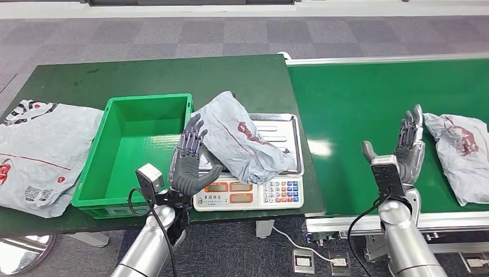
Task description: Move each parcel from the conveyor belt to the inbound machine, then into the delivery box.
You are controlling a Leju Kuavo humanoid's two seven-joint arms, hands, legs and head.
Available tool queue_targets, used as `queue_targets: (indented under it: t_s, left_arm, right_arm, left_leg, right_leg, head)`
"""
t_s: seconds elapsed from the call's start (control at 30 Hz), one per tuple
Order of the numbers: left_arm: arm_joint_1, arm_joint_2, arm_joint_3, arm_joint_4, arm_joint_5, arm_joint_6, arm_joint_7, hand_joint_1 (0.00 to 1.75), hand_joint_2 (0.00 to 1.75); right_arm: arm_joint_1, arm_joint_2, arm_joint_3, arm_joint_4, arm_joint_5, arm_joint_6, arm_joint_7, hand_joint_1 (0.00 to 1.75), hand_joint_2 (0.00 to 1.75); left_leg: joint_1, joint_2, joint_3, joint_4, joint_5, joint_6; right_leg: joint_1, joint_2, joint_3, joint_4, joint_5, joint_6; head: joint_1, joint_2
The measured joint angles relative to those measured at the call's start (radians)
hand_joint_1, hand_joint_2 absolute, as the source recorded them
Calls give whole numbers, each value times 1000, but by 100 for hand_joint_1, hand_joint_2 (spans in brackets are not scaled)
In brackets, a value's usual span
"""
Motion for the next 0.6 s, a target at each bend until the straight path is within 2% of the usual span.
queue_targets:
  t_s: [0.6]
  left_arm:
    - [0,0,0,-2,0,0,0,0,175]
  right_arm:
    - [9,-10,-8,-4,0,0,0,0,175]
  left_leg:
    - [0,0,0,0,0,0]
  right_leg:
    - [0,0,0,0,0,0]
  head:
    - [0,0]
